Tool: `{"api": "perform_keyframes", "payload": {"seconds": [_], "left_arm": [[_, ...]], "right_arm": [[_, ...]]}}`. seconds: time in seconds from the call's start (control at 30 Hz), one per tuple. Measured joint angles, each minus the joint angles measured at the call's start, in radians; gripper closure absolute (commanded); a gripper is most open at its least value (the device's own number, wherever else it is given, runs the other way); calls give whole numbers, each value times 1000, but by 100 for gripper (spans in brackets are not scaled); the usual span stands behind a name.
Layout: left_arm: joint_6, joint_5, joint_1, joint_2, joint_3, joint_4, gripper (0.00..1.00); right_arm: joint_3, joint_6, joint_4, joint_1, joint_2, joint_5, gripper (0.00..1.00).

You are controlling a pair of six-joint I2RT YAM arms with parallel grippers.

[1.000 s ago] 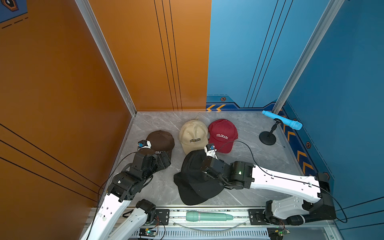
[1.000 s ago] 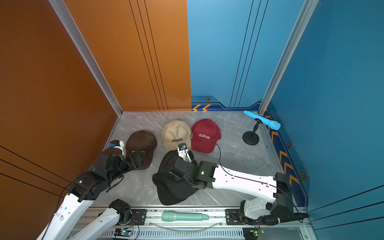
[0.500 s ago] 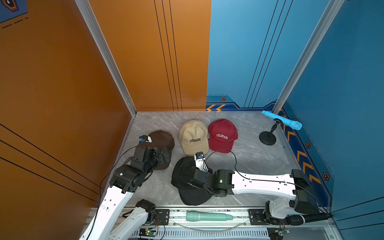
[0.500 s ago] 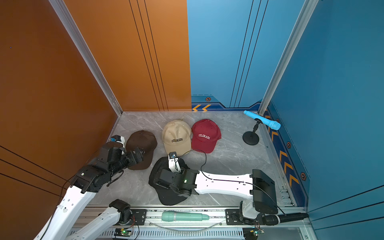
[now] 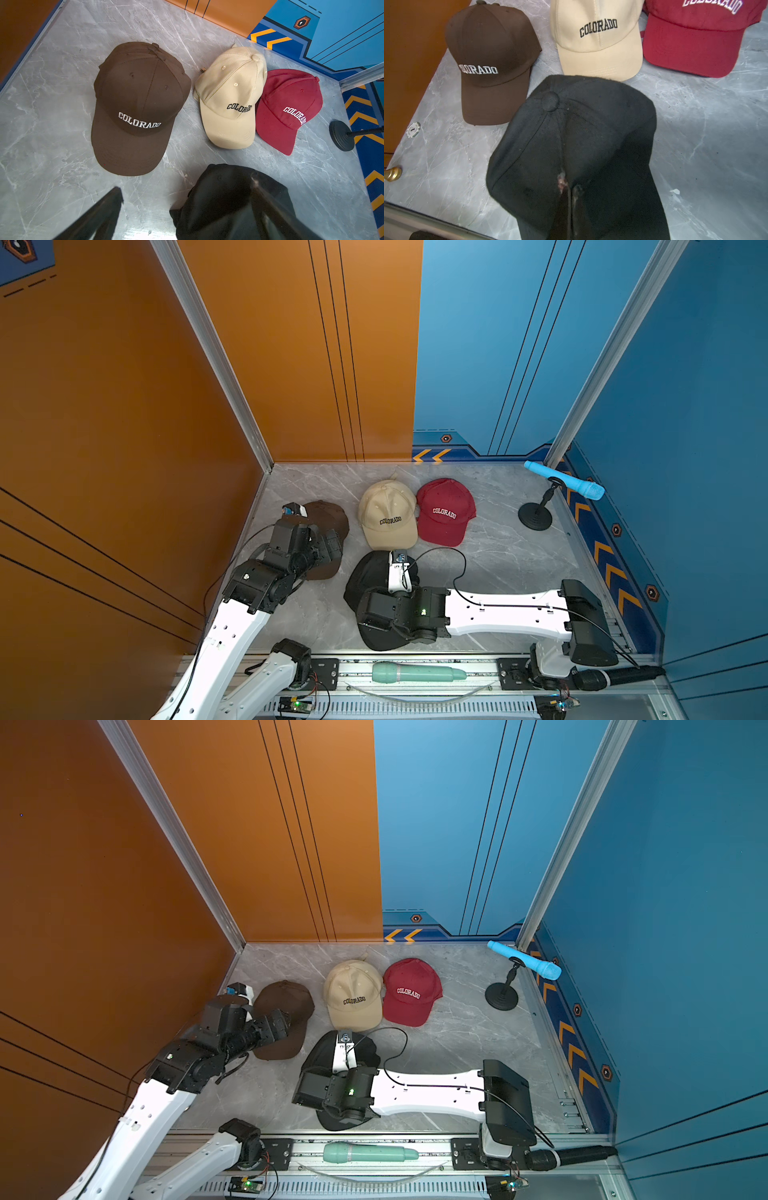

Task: Stack the baseball caps by color
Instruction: Place the baseball cap on the baseball cap.

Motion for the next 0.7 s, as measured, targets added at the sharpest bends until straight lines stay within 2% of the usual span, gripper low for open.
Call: {"api": "perform_keyframes", "payload": {"seconds": [0.2, 0.7], "left_arm": [[7, 0, 0, 0, 10, 0, 2], [7, -1, 3, -8, 11, 0, 2]], "right_arm": [[2, 8, 4, -27, 61, -9, 100], [-13, 7, 64, -48, 74, -81, 100]]}}
